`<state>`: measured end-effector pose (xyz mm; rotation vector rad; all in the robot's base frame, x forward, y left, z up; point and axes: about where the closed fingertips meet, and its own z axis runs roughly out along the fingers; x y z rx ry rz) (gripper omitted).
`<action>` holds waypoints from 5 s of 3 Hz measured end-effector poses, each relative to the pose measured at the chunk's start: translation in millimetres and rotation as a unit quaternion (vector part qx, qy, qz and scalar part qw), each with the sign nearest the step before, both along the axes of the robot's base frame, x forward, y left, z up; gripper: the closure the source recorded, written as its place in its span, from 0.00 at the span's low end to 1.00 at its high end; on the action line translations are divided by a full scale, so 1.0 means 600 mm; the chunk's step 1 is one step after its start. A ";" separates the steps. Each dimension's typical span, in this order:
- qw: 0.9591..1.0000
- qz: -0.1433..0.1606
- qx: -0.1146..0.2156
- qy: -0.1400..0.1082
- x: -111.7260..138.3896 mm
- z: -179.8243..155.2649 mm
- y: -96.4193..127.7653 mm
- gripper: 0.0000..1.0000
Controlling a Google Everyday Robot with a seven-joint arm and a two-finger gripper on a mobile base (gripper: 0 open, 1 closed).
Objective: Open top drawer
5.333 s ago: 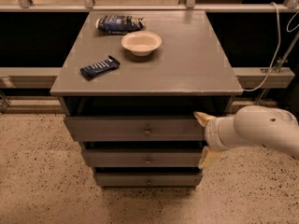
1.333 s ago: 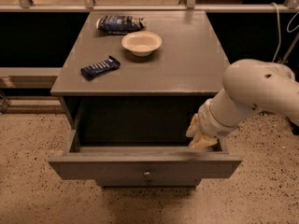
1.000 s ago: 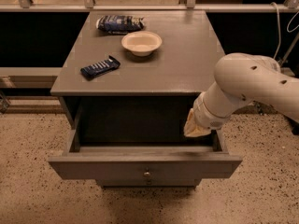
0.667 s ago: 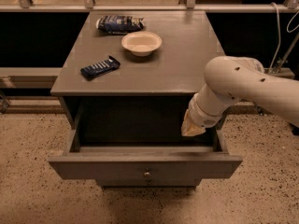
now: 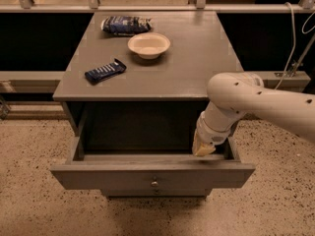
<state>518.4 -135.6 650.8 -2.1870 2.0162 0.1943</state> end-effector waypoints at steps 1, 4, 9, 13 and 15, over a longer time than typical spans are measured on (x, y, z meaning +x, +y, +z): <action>1.000 0.008 -0.007 0.022 -0.016 -0.026 -0.003 1.00; 0.991 0.062 0.041 0.113 -0.123 -0.001 0.007 1.00; 0.979 -0.036 0.202 -0.014 -0.159 0.183 -0.026 1.00; 0.979 -0.032 0.201 -0.013 -0.164 0.185 -0.019 0.10; 0.979 -0.031 0.200 -0.013 -0.165 0.186 -0.017 0.00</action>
Offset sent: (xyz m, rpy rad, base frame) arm -0.0404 -0.0021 -0.0163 0.0272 0.1841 0.1054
